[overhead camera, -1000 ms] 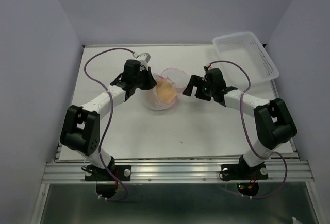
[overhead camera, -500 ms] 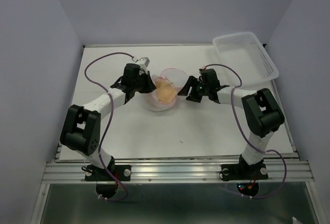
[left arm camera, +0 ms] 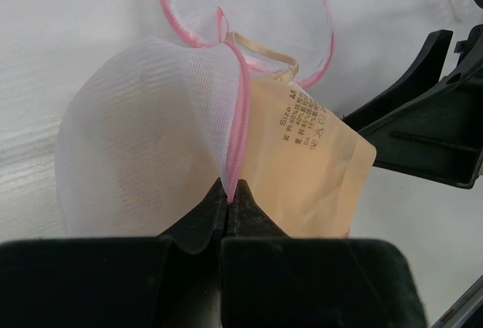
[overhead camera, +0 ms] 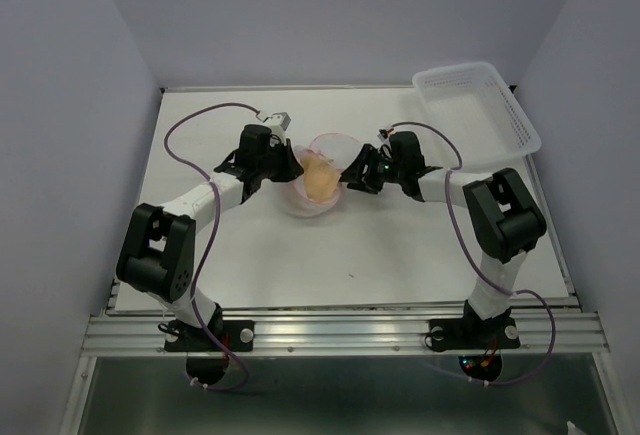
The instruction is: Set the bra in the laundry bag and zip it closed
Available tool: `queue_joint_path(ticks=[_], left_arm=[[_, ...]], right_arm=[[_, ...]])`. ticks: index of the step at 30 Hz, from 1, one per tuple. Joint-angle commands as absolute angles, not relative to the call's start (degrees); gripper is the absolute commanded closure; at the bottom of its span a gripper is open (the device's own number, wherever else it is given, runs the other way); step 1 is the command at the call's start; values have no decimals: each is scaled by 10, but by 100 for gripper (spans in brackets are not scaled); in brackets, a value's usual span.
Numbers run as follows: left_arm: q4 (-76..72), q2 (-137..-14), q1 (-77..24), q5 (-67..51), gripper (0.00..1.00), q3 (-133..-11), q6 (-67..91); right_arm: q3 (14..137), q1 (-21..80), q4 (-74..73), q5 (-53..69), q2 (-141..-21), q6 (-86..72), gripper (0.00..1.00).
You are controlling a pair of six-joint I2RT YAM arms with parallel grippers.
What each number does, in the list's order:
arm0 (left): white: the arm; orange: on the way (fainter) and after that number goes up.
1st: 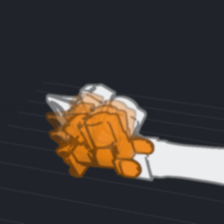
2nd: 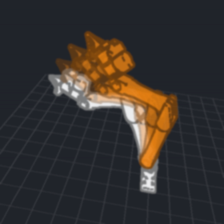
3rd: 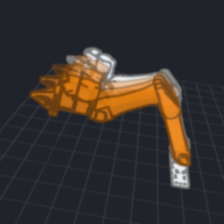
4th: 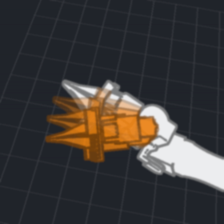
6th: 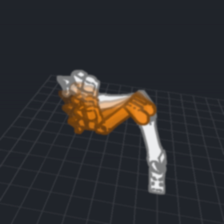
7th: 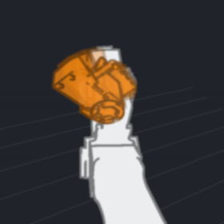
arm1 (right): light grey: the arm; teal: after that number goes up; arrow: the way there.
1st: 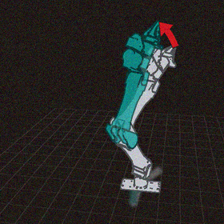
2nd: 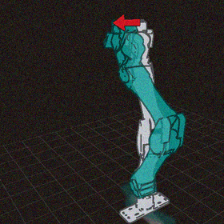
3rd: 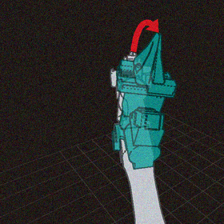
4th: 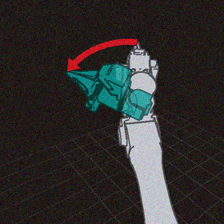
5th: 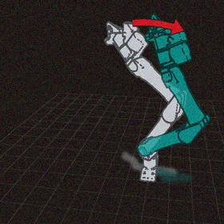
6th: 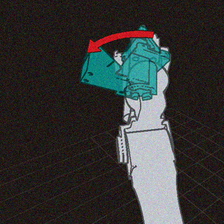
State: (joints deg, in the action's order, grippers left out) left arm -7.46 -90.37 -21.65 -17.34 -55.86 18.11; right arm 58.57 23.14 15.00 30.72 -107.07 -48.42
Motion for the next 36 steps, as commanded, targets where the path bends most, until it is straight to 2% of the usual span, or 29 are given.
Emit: queue_joint_path(ticks=[1, 9, 14, 16, 17, 18, 19, 24, 25, 28, 31, 36], left_arm=[[-95, -888, -214, -188, 100, -550, 181], [-98, -889, -214, -192, 100, -550, 182], [-98, -893, -214, -193, 100, -550, 184], [-100, -889, -214, -194, 100, -548, 185], [-105, -889, -214, -194, 100, -547, 185], [-105, -887, -214, -194, 100, -546, 185], [-107, -883, -214, -194, 100, -544, 185], [-105, -874, -214, -184, 100, -548, 184], [-101, -869, -214, -181, 100, -550, 183], [-93, -861, -214, -165, 100, -559, 179], [-81, -851, -214, -149, 100, -573, 178], [-75, -835, -214, -155, 100, -591, 181]], right_arm=[[601, 228, 203, 340, -1078, -491, 44], [615, 228, 212, 369, -1108, -496, 54], [617, 228, 232, 383, -1110, -505, 66], [620, 228, 235, 383, -1103, -505, 75], [622, 228, 236, 382, -1100, -505, 88], [623, 228, 237, 381, -1095, -504, 97], [623, 228, 245, 381, -1088, -501, 99], [624, 228, 237, 352, -1054, -476, 99], [628, 228, 197, 336, -1046, -439, 99], [661, 228, 59, 195, -1006, -361, 99], [670, 233, -2, 54, -961, -276, 99], [674, 238, -34, -32, -893, -224, 99]])
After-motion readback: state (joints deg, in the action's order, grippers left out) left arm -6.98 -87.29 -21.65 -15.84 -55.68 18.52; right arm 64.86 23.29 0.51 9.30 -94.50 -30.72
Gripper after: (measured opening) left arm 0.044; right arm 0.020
